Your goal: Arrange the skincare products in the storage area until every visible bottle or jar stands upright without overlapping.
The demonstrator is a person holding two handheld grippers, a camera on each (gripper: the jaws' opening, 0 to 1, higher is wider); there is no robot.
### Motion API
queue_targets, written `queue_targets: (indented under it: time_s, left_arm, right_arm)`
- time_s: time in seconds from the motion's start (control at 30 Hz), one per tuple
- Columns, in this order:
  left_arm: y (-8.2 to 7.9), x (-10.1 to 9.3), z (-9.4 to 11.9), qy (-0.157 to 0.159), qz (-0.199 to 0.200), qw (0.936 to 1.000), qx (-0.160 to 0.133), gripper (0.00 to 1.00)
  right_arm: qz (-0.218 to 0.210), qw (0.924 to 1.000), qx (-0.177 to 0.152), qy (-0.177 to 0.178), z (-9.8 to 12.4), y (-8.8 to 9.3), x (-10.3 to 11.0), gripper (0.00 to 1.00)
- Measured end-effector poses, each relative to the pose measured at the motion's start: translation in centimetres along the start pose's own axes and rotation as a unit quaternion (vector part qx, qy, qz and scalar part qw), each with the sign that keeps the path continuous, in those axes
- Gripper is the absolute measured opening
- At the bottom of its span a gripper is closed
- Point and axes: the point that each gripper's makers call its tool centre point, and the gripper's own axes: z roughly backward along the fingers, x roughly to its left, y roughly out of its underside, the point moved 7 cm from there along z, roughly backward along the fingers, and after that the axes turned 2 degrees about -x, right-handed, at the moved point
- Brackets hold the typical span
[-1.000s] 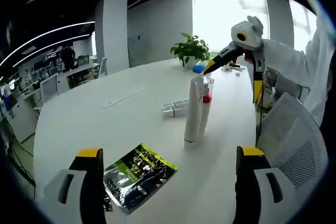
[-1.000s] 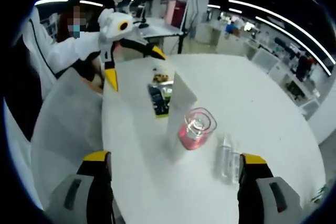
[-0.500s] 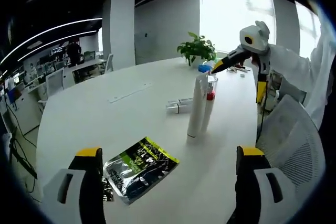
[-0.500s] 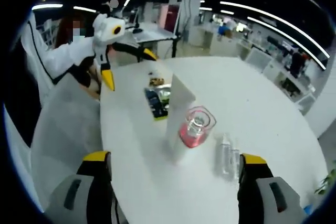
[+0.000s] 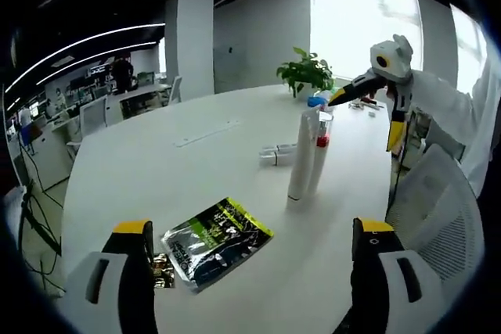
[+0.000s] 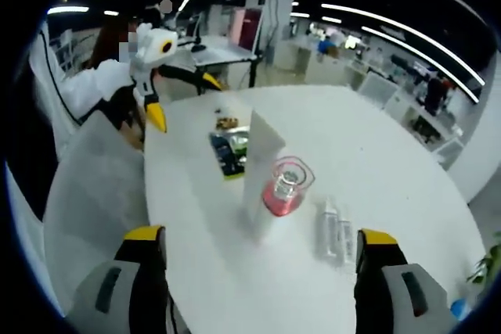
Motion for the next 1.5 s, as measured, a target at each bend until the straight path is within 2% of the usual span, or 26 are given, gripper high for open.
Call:
queue_targets:
  time_s: [0.07, 0.2, 0.3, 0.47, 0.57, 0.73, 0.93, 1.03, 1.13, 1.23, 1.4, 1.5]
  left_arm:
    - [0.0, -0.3, 0.3, -0.009, 0.004, 0.9999, 0.005, 0.99]
    - [-0.3, -0.6, 1.3, -0.024, 0.014, 0.9996, -0.004, 0.99]
    - [-0.5, -1.2, 1.7, -0.036, 0.005, 0.9993, 0.001, 0.99]
    - [0.3, 0.1, 2.1, -0.046, 0.011, 0.9988, 0.014, 0.99]
    - [0.5, 1.0, 2.5, -0.052, 0.018, 0.9984, 0.01, 0.99]
    - [0.6, 0.6, 3.1, -0.063, 0.021, 0.9977, 0.013, 0.99]
    - [1.0, -0.1, 3.8, -0.066, 0.03, 0.9973, 0.015, 0.99]
    - [1.0, -0.4, 4.1, -0.072, 0.04, 0.9965, 0.006, 0.99]
    - [1.1, -0.6, 4.1, -0.081, 0.033, 0.9961, 0.011, 0.99]
    - [1.4, -0.6, 4.3, -0.079, 0.034, 0.9962, 0.013, 0.99]
    - [1.4, -1.2, 4.1, -0.061, 0.044, 0.9971, -0.005, 0.99]
    - [1.7, -1.5, 3.9, -0.06, 0.039, 0.9974, 0.002, 0.99]
  right_arm:
    - [-0.006, 1.0, -0.003, 0.004, 0.2, 0.0, 0.3, 1.0]
    - [-0.017, 0.9998, 0.001, 0.012, 0.4, 0.4, 0.7, 1.0]
    - [-0.025, 0.9996, 0.003, 0.015, 0.5, 0.8, 0.9, 1.0]
    - [-0.037, 0.999, 0.004, 0.026, 0.9, 1.2, 1.2, 1.0]
    - [-0.039, 0.9987, 0.008, 0.033, 1.3, 1.5, 1.6, 1.0]
    - [-0.036, 0.9978, 0.011, 0.054, 1.8, 1.8, 1.9, 1.0]
    - [-0.04, 0.9979, 0.004, 0.051, 2.2, 1.9, 3.0, 1.0]
    - [-0.049, 0.9969, -0.002, 0.062, 2.2, 2.0, 2.7, 1.0]
    - [-0.057, 0.9964, -0.01, 0.063, 2.3, 2.0, 2.7, 1.0]
    - [-0.053, 0.9965, -0.008, 0.065, 2.4, 2.1, 2.9, 1.0]
    - [-0.063, 0.9962, -0.012, 0.06, 2.2, 2.5, 3.2, 1.0]
    - [-0.061, 0.9964, -0.008, 0.058, 2.1, 2.6, 3.3, 1.0]
